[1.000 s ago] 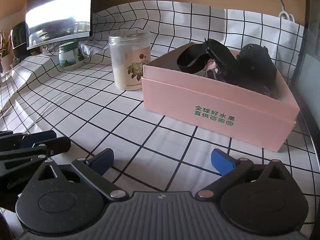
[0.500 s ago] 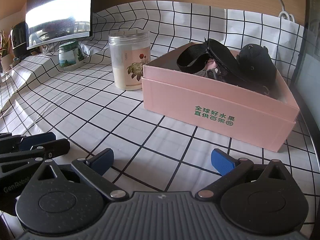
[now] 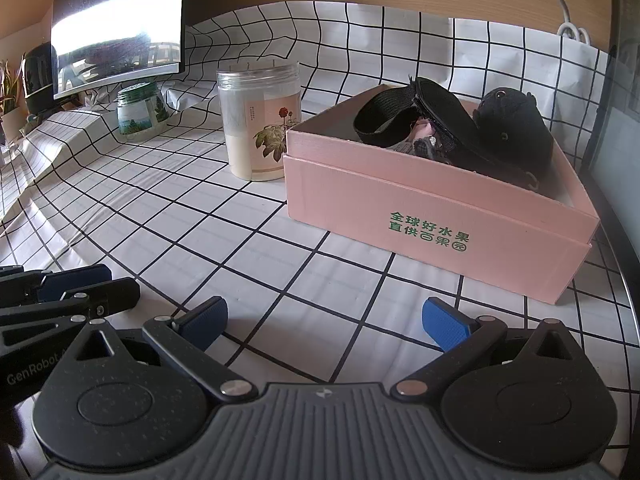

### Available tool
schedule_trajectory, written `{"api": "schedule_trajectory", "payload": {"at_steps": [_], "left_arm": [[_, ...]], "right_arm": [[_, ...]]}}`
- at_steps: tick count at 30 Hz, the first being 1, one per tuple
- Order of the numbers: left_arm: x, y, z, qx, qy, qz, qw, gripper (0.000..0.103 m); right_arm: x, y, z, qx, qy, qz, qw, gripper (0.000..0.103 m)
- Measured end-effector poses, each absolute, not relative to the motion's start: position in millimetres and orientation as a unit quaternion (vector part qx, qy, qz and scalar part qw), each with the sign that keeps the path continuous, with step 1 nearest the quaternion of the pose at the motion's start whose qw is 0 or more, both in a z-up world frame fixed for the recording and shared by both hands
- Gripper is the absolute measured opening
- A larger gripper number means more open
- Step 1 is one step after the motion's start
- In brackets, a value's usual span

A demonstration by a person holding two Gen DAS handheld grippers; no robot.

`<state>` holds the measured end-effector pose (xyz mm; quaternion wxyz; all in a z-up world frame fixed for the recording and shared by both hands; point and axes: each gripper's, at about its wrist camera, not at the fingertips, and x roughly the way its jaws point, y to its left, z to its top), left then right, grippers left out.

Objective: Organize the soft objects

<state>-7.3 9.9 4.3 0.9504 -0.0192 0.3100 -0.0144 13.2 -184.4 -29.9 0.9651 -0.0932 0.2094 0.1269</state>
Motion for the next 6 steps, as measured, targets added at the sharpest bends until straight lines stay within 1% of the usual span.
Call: {"api": "schedule_trajectory", "payload": {"at_steps": [6], "left_arm": [[-6.9,9.6,4.2,-0.017,0.312,-0.017,0.95,0.026]], "right_arm": [[13.2,-184.3,-29.9,-0.093,0.209,0.127,0.965,0.103]]}}
